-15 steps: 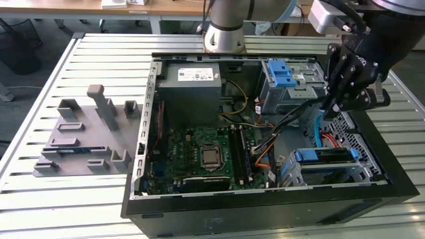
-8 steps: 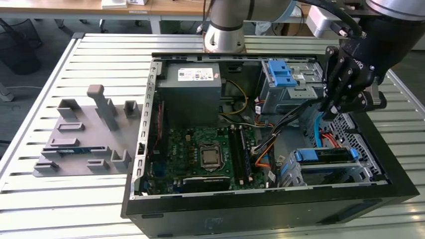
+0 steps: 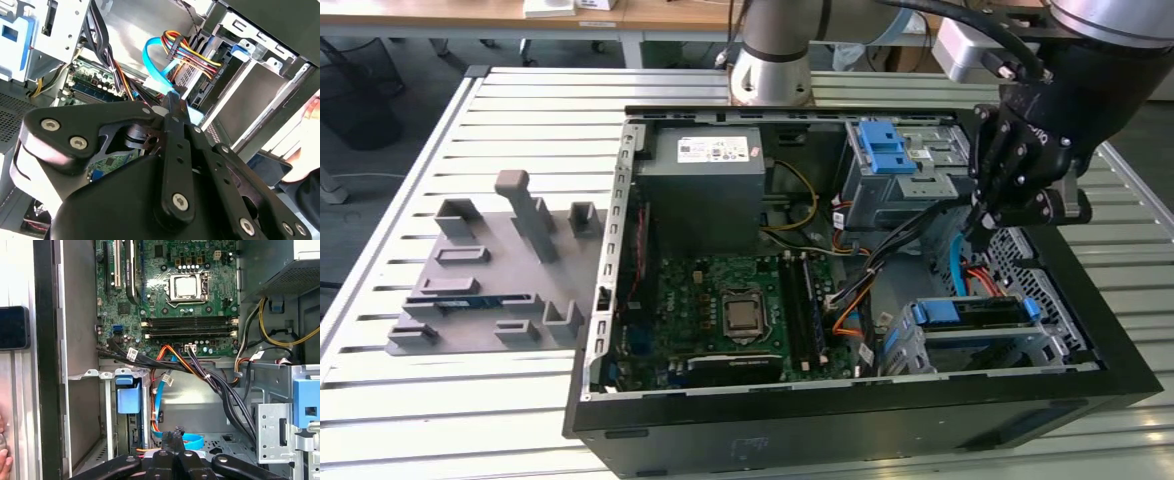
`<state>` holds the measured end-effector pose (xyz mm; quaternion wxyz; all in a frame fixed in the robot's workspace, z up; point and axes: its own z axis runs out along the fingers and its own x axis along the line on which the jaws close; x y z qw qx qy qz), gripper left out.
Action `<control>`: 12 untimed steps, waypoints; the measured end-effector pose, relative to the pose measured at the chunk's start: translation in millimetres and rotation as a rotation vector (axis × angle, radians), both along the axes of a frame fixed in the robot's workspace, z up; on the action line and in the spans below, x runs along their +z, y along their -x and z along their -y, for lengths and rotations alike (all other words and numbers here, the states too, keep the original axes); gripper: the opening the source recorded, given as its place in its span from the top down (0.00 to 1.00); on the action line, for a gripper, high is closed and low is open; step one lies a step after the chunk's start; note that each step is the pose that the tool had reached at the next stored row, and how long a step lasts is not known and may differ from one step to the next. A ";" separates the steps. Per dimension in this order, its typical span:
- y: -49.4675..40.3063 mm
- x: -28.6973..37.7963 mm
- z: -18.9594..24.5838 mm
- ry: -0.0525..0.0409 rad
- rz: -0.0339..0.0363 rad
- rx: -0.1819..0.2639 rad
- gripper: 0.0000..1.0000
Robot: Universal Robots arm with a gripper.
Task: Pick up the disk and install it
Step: 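Insert the second disk wire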
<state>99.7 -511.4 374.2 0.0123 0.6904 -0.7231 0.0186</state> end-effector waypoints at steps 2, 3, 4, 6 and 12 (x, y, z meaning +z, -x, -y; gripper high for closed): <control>-0.1 -0.5 0.0 -0.0202 0.0000 0.000 0.89; -0.1 -0.8 0.0 -0.0390 0.0000 0.000 0.89; -0.1 -1.0 0.0 -0.0459 0.0001 0.000 0.89; -0.1 -0.9 -0.1 -0.0433 0.0000 0.000 0.89; -0.2 -0.9 0.0 0.0370 0.0000 0.000 0.82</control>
